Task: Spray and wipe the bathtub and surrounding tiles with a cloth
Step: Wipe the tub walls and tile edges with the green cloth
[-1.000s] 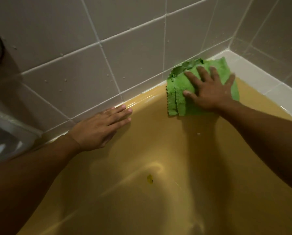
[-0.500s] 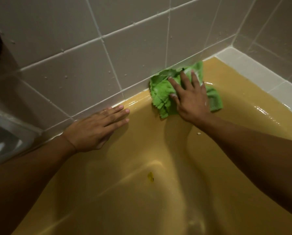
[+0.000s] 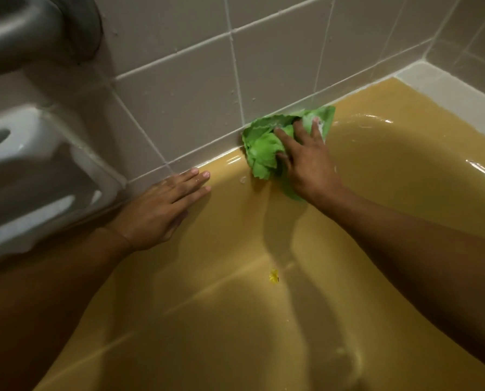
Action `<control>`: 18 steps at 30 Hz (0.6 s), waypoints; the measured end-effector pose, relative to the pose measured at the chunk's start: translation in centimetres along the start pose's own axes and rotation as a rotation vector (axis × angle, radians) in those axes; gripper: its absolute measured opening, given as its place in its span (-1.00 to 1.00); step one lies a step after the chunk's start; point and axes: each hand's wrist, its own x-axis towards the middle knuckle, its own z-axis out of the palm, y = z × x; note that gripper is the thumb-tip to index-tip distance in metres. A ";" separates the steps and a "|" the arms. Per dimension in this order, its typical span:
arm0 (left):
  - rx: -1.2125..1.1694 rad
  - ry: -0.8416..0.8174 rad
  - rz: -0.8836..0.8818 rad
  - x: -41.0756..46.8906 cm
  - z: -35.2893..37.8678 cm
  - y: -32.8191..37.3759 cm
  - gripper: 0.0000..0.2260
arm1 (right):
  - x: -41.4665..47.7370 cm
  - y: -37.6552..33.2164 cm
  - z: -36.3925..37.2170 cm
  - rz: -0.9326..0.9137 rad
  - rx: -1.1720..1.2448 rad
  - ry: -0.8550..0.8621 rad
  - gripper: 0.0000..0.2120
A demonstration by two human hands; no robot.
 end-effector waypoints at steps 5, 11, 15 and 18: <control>-0.053 0.022 -0.116 -1.2 -0.1 0.9 -0.45 | -2.0 -4.5 2.0 -0.146 -0.052 -0.040 -0.42; -0.048 0.019 -0.204 -3.6 0.0 1.2 -0.30 | -0.3 -1.6 -0.5 0.119 0.126 0.014 -0.51; -0.017 -0.025 -0.273 -4.4 0.0 1.9 -0.02 | -0.8 -3.6 -0.3 0.088 0.039 -0.043 -0.48; -0.020 -0.056 -0.286 -4.2 -0.5 2.2 -0.05 | -2.3 -7.5 1.3 -0.026 -0.035 -0.110 -0.46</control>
